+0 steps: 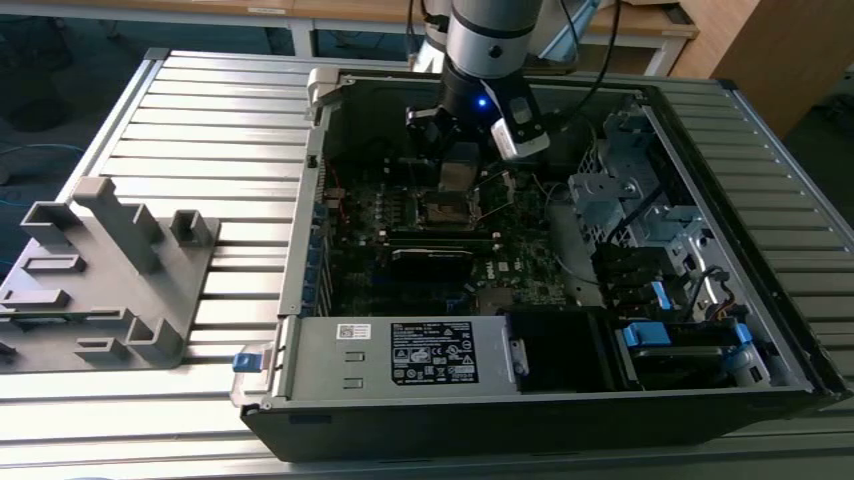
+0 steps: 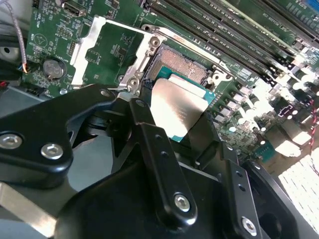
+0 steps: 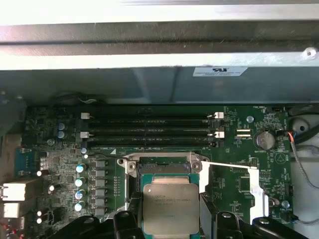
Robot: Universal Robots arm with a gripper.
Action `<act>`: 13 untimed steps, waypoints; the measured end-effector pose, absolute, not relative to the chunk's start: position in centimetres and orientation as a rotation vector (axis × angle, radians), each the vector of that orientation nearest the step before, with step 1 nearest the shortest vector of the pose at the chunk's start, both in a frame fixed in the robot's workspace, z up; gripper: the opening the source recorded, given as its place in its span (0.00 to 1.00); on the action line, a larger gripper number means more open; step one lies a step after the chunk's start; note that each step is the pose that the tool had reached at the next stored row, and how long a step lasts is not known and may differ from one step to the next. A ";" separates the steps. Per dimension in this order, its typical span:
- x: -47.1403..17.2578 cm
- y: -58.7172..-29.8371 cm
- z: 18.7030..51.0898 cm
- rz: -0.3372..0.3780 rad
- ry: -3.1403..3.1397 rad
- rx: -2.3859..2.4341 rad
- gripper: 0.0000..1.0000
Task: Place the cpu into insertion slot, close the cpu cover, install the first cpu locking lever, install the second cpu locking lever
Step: 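Place the cpu into insertion slot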
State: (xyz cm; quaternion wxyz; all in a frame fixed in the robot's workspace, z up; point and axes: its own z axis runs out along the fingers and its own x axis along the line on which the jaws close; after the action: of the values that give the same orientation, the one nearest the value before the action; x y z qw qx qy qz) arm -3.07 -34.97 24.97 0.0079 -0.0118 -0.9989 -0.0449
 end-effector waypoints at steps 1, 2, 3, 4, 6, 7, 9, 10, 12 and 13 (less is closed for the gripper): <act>-3.1 -35.0 24.8 -0.141 -3.124 -0.035 0.54; -3.2 -35.0 24.7 -0.141 -3.126 -0.034 0.54; -3.2 -35.0 24.7 -0.141 -3.126 -0.033 0.54; -3.2 -35.0 24.7 -0.140 -3.126 -0.033 0.54; -3.2 -35.0 24.7 -0.140 -3.126 -0.033 0.54; -3.2 -35.0 24.7 -0.141 -3.126 -0.033 0.54; -3.2 -35.0 24.4 -0.141 -3.127 -0.033 0.54; -3.2 -35.0 24.3 -0.141 -3.128 -0.032 0.54; -3.2 -35.0 24.0 -0.141 -3.130 -0.030 0.54; -3.2 -35.0 23.8 -0.141 -3.131 -0.028 0.54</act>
State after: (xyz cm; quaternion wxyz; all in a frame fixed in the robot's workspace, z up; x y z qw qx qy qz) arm -3.19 -34.97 23.85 0.0035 -0.0088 -0.9989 -0.0450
